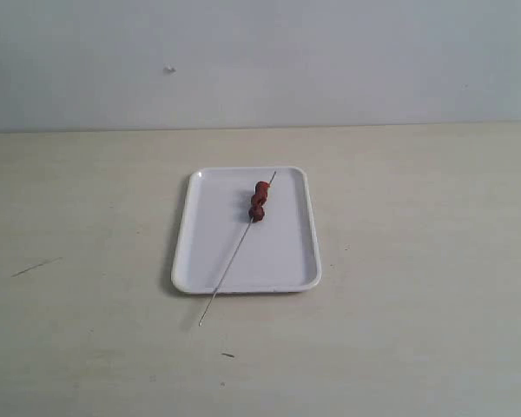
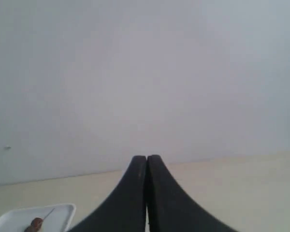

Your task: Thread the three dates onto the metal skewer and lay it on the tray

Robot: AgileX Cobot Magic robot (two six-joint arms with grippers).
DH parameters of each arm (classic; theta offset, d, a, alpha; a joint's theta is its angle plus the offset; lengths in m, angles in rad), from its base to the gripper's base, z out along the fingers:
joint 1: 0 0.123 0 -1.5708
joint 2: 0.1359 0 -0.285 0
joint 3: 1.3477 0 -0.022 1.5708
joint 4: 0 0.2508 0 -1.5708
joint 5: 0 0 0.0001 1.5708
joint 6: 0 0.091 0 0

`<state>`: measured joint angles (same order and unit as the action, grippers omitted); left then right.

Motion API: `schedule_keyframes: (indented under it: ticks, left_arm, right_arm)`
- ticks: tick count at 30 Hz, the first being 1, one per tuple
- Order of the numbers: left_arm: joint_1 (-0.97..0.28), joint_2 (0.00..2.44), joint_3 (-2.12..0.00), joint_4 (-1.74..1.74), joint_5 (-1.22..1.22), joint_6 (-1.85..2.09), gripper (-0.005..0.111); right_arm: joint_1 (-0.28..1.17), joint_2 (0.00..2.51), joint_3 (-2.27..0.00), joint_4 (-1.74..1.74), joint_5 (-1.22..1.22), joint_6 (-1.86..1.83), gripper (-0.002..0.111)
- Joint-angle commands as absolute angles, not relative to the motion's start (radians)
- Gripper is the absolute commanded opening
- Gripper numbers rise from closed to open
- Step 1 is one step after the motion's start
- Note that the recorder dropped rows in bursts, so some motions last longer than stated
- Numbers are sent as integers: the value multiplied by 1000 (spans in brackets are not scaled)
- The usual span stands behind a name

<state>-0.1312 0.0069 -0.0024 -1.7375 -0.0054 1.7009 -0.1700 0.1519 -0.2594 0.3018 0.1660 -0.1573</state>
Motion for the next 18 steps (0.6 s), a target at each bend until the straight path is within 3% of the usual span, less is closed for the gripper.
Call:
schedule_keyframes:
  ticks: [1,18]
  left_arm:
    - [-128,0,0,-1744,-7,1693,0]
    - [-128,0,0,-1744,-7,1693,0]
  right_arm:
    - [-197,81,-179,-24,203,184,0]
    - [-197,24,0,0,312,160,0]
